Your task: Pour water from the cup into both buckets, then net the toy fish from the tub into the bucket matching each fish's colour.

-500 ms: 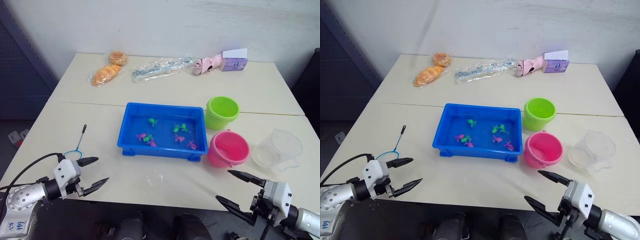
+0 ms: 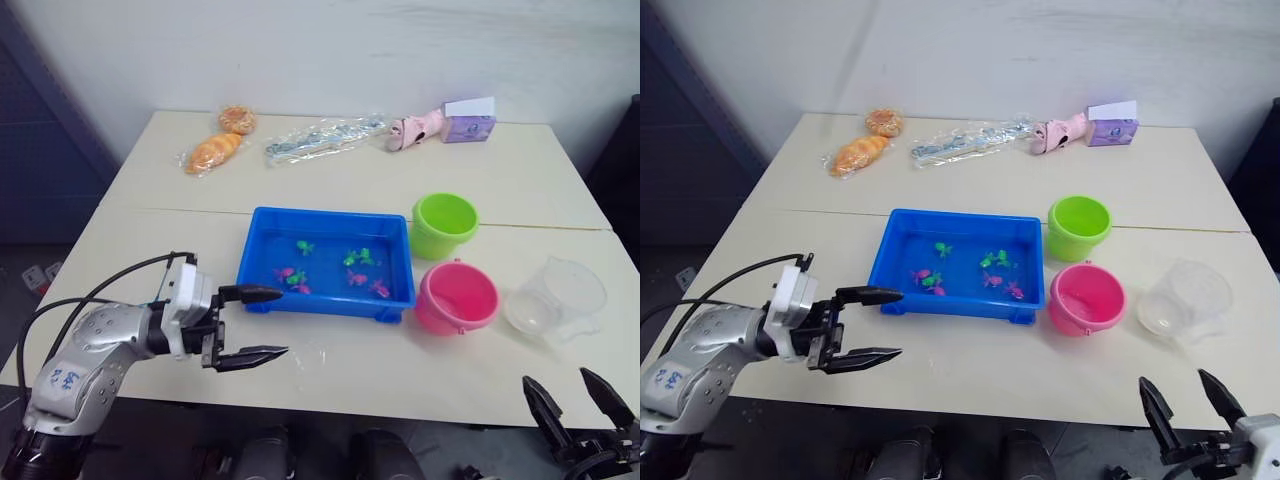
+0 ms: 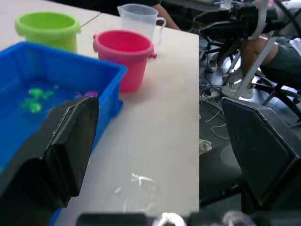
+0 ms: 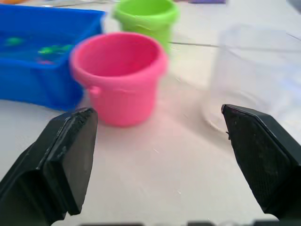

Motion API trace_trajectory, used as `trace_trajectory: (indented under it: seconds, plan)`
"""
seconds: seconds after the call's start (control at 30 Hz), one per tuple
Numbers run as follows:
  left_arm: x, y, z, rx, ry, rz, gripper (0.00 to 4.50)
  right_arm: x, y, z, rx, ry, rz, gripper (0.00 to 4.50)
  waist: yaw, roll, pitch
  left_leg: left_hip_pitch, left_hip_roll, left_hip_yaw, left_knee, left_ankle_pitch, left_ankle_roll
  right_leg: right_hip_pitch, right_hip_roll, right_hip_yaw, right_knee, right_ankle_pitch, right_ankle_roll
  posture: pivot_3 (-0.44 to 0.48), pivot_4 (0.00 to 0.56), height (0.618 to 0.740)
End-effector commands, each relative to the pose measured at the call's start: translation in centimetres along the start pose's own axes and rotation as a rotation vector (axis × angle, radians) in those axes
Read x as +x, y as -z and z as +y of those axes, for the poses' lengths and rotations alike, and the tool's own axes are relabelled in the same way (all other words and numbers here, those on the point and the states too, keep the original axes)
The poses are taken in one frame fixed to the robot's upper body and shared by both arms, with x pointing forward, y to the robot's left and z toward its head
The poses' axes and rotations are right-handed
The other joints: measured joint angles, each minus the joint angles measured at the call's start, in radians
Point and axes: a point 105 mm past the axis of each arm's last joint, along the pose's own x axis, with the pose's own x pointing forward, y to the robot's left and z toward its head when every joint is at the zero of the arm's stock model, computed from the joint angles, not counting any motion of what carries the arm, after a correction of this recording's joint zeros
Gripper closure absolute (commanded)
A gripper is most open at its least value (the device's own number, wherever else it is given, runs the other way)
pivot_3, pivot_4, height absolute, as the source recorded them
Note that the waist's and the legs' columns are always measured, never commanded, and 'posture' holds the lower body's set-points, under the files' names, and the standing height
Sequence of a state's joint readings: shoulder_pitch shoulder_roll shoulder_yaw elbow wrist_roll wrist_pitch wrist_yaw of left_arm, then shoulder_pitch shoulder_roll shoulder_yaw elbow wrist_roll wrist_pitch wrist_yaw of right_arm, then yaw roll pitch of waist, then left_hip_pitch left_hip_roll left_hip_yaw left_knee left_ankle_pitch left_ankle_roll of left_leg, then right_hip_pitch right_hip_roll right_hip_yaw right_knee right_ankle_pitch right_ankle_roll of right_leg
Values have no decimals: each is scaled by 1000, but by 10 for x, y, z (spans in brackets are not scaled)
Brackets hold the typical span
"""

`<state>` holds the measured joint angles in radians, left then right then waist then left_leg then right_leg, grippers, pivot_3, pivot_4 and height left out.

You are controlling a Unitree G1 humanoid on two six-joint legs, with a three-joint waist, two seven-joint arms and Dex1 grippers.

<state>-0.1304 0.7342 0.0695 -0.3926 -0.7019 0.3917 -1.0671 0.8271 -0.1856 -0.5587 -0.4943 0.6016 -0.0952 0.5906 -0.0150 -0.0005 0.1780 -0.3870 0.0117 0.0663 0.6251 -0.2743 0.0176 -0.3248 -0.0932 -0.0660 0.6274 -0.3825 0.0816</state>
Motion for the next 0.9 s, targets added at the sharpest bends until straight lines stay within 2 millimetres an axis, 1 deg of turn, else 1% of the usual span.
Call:
trace_trajectory:
  seconds: [0.03, 0.07, 0.1, 0.13, 0.23, 0.27, 0.33, 0.5, 0.7, 0.9]
  plan:
    - [15, -15, 2, 47, 42, -43, 49, -1, 5, -29, 30, 213, 0, 0, -7, 0, 0, 0, 0, 0, 0, 2, 1, 0, 0, 0, 0, 0, 0, 0, 150, 740]
    - [21, -19, 3, 64, 56, -58, 49, 2, 11, -42, 73, 303, 22, 0, -9, 0, 0, 0, 0, 0, -1, 3, -1, 0, 0, 0, 0, 0, 0, 0, 150, 740]
    - [26, -22, 4, 77, 68, -70, 49, 7, 13, -51, 99, 354, 30, 0, -10, 0, 0, 0, 0, 0, 0, 4, -3, 0, 0, 0, 0, 0, 0, 0, 150, 740]
    - [30, -24, 5, 87, 73, -75, 49, 13, 12, -55, 113, 371, 27, 0, -12, 0, 0, 0, 0, 0, 0, 4, -3, 0, 0, 0, 0, 0, 0, 0, 150, 740]
    - [37, -26, 8, 99, 87, -88, 49, 32, 11, -58, 113, 357, 39, 0, -13, 2, -1, 0, 0, 1, 0, 6, -2, 0, 0, 1, 1, 0, 0, 0, 150, 740]
    - [40, -27, 8, 103, 97, -93, 49, 39, 11, -62, 110, 368, 41, 0, -13, 2, -1, 0, 0, 1, 0, 6, -2, -1, 1, 1, 1, 0, 0, 0, 150, 740]
    - [44, -28, 8, 115, 110, -99, 49, 48, 10, -68, 119, 398, 35, 0, -10, 2, -1, 0, 0, 1, -1, 7, -2, -2, 2, 1, 2, 0, 0, 0, 150, 740]
    - [48, -28, 11, 131, 103, -105, 49, 66, 8, -75, 116, 412, 27, 0, -6, 2, -1, 0, 0, 1, -1, 8, -1, -2, 2, 1, 4, 0, 1, 0, 150, 740]
    - [48, -26, 13, 149, 85, -100, 49, 77, 8, -83, 97, 445, 21, 0, -7, 2, -1, -1, -1, 1, 2, 7, -1, -1, 2, 2, 5, 0, 2, 0, 150, 740]
    - [46, -24, 12, 148, 89, -73, 49, 83, 16, -94, 104, 507, 41, 0, -8, 2, -1, -1, -1, 1, 2, 7, -1, -2, 2, 2, 6, 0, 2, 0, 150, 740]
